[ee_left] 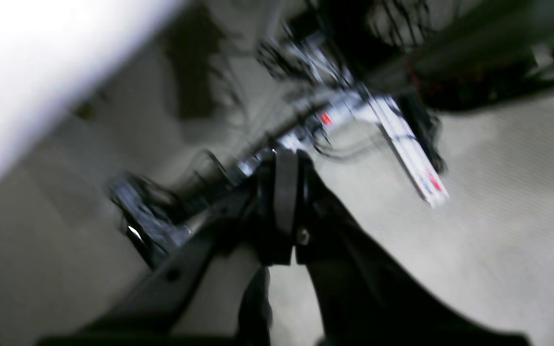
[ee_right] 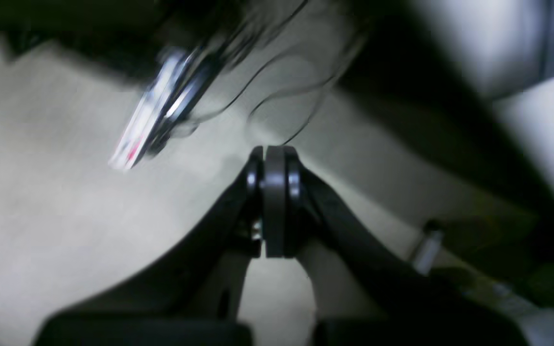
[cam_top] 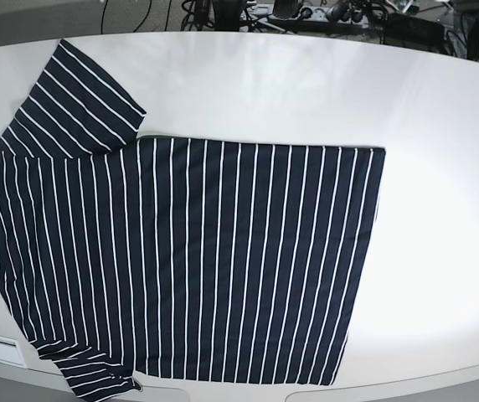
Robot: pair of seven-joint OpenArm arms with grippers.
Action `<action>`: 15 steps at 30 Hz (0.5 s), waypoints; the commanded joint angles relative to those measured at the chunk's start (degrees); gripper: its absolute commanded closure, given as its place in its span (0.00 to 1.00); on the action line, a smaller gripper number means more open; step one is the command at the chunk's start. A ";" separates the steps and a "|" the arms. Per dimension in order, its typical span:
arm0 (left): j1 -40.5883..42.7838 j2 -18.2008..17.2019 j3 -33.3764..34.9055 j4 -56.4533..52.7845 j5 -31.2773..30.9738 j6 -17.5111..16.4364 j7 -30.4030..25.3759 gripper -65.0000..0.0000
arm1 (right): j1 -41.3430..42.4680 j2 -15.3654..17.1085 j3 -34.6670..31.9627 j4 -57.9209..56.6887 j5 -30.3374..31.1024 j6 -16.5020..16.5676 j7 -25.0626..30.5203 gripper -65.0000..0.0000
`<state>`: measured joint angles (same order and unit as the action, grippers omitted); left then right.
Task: Fold the T-shirt properly
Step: 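Move both grippers down to the shirt's shoulder edge corners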
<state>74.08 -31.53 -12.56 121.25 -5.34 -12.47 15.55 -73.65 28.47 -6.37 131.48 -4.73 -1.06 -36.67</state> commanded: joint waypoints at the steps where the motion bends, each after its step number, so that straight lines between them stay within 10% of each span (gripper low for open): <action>1: 0.92 -0.22 -0.81 2.01 -0.02 -0.44 0.02 1.00 | -1.35 -0.02 1.20 1.60 0.02 0.13 -0.04 1.00; 15: 0.92 -2.12 -6.54 12.46 2.12 -2.38 -0.94 1.00 | -1.35 -0.02 9.55 3.52 -0.90 2.21 5.42 1.00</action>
<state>74.15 -33.26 -18.76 132.77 -3.40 -15.33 15.97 -74.11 28.25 2.85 134.19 -4.99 1.72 -31.88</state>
